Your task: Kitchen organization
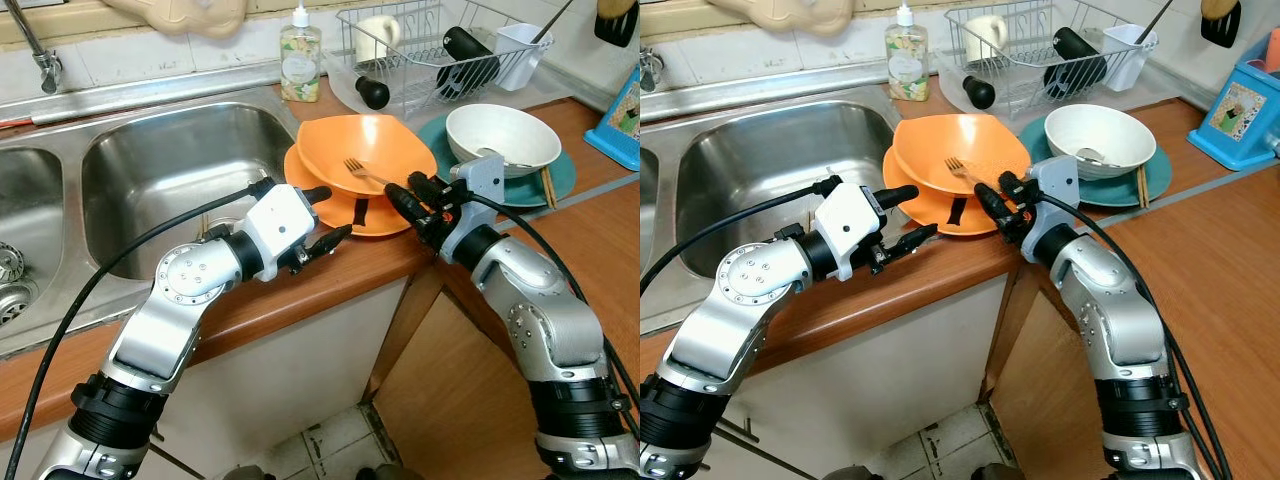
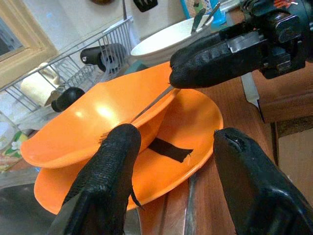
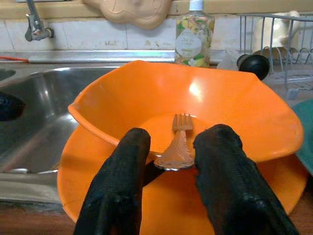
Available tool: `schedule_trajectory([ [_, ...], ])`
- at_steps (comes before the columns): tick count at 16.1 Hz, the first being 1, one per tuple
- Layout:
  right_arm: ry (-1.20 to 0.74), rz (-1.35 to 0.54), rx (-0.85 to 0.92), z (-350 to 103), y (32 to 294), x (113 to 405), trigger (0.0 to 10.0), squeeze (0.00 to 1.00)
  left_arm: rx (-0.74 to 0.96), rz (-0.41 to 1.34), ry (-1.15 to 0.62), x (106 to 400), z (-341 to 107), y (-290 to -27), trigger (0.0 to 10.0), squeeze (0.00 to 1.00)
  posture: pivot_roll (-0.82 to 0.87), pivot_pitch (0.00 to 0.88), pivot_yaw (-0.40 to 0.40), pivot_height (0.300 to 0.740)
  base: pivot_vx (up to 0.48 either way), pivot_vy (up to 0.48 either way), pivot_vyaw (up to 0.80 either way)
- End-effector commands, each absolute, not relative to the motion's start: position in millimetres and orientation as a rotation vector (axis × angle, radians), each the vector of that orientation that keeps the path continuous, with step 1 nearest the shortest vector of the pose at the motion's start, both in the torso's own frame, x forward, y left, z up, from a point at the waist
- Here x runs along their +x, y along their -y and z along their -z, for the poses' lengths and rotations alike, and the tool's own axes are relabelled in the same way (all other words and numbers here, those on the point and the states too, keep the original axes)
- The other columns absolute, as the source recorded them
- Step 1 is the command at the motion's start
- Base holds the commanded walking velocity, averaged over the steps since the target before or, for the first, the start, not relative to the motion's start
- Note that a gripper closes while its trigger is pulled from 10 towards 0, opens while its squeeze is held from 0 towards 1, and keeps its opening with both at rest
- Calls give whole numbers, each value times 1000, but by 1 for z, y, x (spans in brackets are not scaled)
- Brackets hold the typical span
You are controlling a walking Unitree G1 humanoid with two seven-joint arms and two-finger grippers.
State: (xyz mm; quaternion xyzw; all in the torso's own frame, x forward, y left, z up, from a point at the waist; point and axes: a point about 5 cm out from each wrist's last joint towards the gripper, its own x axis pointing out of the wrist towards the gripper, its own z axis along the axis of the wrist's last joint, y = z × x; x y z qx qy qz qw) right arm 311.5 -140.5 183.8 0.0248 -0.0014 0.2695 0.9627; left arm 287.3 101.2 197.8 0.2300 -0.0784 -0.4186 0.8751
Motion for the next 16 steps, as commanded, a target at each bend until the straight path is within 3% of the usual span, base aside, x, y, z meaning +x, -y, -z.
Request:
schedule_trajectory([
  [1,-7,-531,69,-182,144,312,0,0,497,877,167,286,-200,-100,10000,0,-41,9,-7,740,0,0,0],
  [8,-3,-526,92,-186,145,313,0,0,516,877,180,287,-202,-99,10000,0,-41,15,-9,740,0,0,0],
  [11,56,-544,83,-204,145,314,0,0,602,857,230,291,-209,-96,10000,0,-39,14,-8,740,0,0,0],
  [16,127,-770,36,-234,122,299,0,0,785,815,336,305,-227,-89,10000,0,-38,10,-5,740,0,0,0],
])
